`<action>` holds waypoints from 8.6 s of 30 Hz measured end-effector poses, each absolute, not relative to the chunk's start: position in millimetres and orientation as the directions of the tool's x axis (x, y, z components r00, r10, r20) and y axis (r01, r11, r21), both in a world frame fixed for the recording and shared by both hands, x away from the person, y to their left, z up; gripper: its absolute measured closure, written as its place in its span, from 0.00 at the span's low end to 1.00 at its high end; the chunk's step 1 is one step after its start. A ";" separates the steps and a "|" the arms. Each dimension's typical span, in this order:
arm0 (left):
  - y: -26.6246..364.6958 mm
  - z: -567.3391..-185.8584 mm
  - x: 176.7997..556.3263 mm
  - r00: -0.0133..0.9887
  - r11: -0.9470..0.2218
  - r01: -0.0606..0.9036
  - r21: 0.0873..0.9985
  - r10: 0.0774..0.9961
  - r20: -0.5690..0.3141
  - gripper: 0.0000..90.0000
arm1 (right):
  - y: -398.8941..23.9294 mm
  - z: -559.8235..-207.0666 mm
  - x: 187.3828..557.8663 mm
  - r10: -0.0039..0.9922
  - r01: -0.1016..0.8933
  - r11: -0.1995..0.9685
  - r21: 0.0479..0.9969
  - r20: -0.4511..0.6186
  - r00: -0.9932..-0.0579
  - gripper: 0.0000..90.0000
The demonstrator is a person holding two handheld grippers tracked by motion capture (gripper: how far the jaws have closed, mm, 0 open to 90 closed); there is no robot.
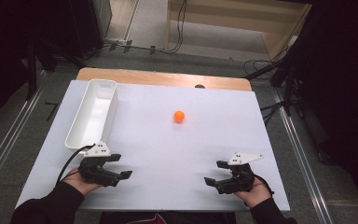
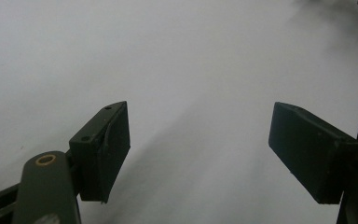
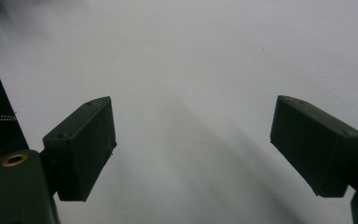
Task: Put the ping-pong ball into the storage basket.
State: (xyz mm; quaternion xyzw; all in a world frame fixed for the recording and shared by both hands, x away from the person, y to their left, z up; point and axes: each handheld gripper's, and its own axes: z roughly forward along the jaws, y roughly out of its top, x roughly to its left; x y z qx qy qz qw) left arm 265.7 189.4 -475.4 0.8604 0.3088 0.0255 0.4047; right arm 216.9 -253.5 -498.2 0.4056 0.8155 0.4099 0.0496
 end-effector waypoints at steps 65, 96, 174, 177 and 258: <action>117.9 -455.9 294.1 0.760 -0.439 0.525 0.730 0.628 -0.169 0.00 | -252.4 -500.2 217.6 0.705 0.628 0.340 0.700 0.253 -0.663 0.14; 93.4 -449.0 310.4 0.790 -0.464 0.463 0.755 0.602 -0.115 0.02 | -253.1 -499.9 217.2 0.707 0.632 0.340 0.697 0.253 -0.660 0.14; 37.1 -447.6 380.3 0.823 -0.492 0.452 0.744 0.552 -0.134 0.02 | -254.7 -498.6 216.7 0.704 0.623 0.342 0.704 0.247 -0.666 0.14; 29.8 -448.7 385.7 0.817 -0.491 0.469 0.734 0.557 -0.149 0.02 | -255.3 -498.6 216.8 0.705 0.621 0.340 0.706 0.245 -0.666 0.14; -19.1 -474.8 457.0 0.772 -0.514 0.477 0.713 0.632 -0.060 0.06 | -256.2 -499.3 217.1 0.700 0.623 0.338 0.705 0.254 -0.668 0.14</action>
